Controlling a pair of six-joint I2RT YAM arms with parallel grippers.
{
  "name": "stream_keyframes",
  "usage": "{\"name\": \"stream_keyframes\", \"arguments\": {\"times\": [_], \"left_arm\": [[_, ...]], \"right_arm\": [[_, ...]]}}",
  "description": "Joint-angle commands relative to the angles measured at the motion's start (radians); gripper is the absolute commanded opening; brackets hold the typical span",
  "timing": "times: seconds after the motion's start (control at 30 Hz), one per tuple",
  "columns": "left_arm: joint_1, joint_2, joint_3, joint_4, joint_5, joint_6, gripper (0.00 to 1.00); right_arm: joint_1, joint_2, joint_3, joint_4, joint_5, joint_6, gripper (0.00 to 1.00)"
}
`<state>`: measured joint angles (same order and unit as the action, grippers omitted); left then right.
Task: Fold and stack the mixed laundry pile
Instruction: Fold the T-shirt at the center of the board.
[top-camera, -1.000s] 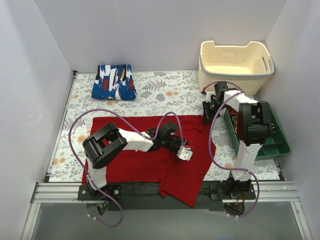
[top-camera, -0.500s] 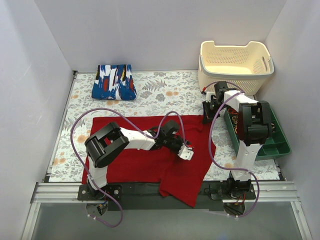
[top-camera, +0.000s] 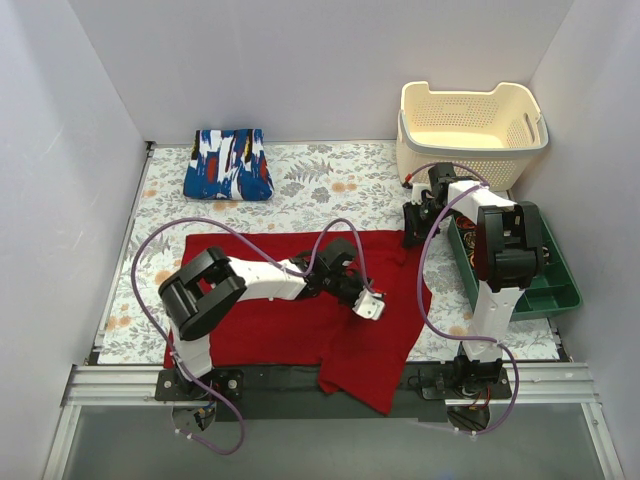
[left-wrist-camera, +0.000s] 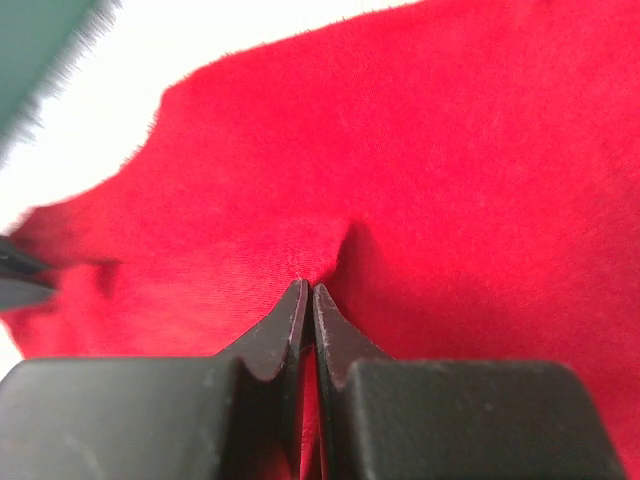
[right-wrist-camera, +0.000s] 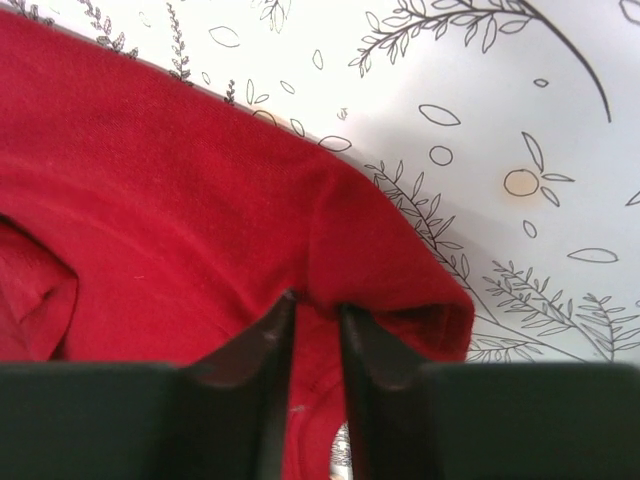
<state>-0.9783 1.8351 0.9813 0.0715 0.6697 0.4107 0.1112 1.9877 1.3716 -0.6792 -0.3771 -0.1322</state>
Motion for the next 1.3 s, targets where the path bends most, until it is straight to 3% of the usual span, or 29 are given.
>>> {"name": "stream_keyframes", "arguments": {"times": [0.0, 0.23, 0.33, 0.4, 0.43, 0.53, 0.6, 0.7, 0.8, 0.97, 1.1, 1.27], "left_arm": [[-0.005, -0.140, -0.029, -0.009, 0.111, -0.019, 0.00], [-0.005, -0.142, -0.029, -0.039, 0.143, -0.027, 0.00], [-0.005, -0.128, -0.024, -0.065, 0.162, -0.010, 0.00], [-0.007, -0.116, -0.021, -0.065, 0.160, -0.010, 0.12], [-0.007, -0.117, -0.012, -0.097, 0.156, -0.024, 0.26], [0.015, -0.164, 0.022, -0.127, 0.143, -0.146, 0.31], [0.047, -0.209, 0.034, -0.160, 0.151, -0.240, 0.32], [0.159, -0.312, 0.030, -0.240, 0.175, -0.381, 0.31], [0.334, -0.422, -0.022, -0.284, 0.171, -0.556, 0.30], [0.634, -0.473, -0.087, -0.439, 0.087, -0.614, 0.27], [0.841, -0.403, -0.095, -0.472, -0.011, -0.645, 0.27], [1.016, -0.222, -0.014, -0.535, -0.079, -0.638, 0.25]], "right_arm": [[-0.007, -0.010, 0.001, 0.007, -0.017, 0.002, 0.34], [-0.011, -0.016, 0.006, 0.006, -0.008, 0.005, 0.36], [-0.016, -0.026, 0.003, 0.004, 0.003, 0.003, 0.31], [-0.018, -0.033, 0.006, -0.002, 0.012, -0.003, 0.31], [-0.018, -0.036, 0.007, -0.016, 0.020, -0.007, 0.32], [-0.018, -0.064, 0.021, -0.049, 0.021, -0.047, 0.36], [-0.018, -0.099, 0.023, -0.062, 0.021, -0.089, 0.47], [-0.018, -0.144, 0.034, -0.109, 0.015, -0.148, 0.51], [-0.010, -0.202, 0.021, -0.140, -0.006, -0.188, 0.40], [0.077, -0.216, 0.007, -0.134, 0.012, -0.199, 0.36], [0.128, -0.136, 0.021, -0.083, 0.021, -0.173, 0.35], [0.131, 0.014, 0.095, -0.062, 0.040, -0.164, 0.35]]}}
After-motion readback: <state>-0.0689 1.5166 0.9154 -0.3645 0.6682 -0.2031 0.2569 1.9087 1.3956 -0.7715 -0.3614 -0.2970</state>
